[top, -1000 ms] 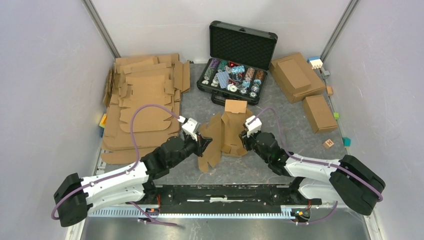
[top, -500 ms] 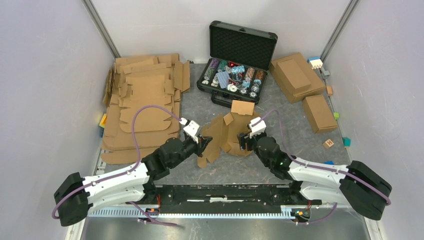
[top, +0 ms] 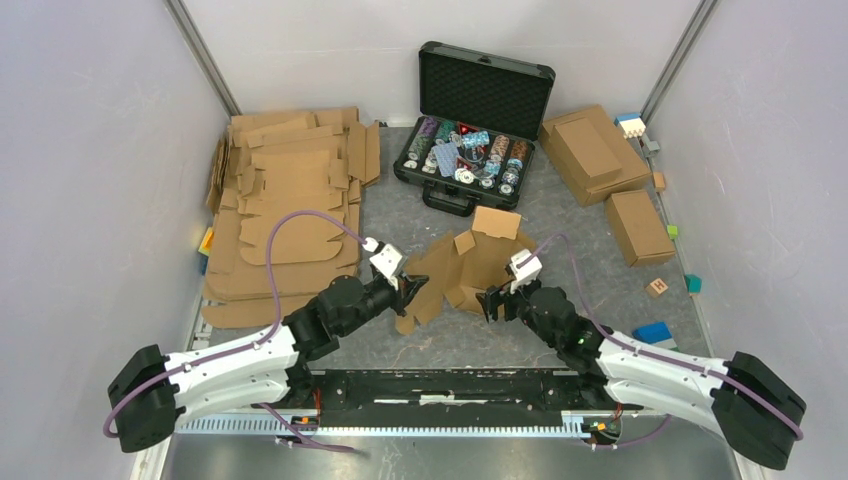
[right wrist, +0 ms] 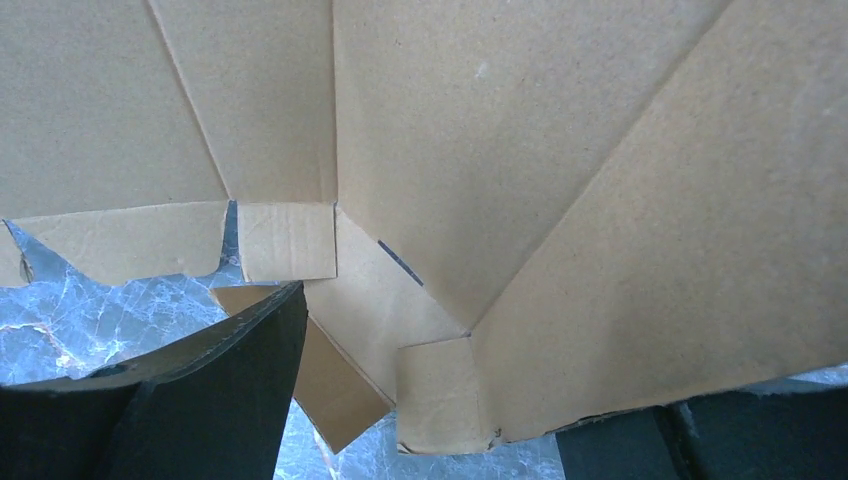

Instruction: Fold the paper box

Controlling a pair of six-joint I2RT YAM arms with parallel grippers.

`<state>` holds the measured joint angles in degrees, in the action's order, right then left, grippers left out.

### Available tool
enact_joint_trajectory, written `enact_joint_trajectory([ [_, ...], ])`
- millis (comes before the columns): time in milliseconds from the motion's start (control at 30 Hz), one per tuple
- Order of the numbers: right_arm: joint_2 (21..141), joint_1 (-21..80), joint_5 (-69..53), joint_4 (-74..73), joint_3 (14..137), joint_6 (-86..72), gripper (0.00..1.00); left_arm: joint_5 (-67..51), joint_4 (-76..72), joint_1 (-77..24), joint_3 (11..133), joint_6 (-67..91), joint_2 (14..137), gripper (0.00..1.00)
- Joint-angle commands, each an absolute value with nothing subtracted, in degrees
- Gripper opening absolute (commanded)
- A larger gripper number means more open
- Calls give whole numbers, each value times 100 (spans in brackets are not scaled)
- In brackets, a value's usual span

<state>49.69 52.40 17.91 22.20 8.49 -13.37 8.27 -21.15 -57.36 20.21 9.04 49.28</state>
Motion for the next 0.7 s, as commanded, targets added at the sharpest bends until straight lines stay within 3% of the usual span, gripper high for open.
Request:
enact_joint_trajectory([
  [0, 4566, 5267, 1833, 2007, 682, -1623, 86, 655, -2439, -5765, 2037, 651, 4845, 4],
  [167, 4305, 5273, 1876, 1678, 659, -1607, 82, 549, -2437, -5761, 2077, 630, 4981, 4],
  [433, 4540, 5281, 1608, 1655, 645, -1594, 56, 572, -2480, -5780, 2119, 715, 5130, 4],
  [533, 4730, 5355, 1535, 1729, 720, -1644, 59, 568, -2530, -5787, 2118, 762, 5189, 4],
  [667, 4998, 5557, 1603, 1541, 913, -1611, 74, 571, -2552, -5788, 2127, 809, 5271, 4],
])
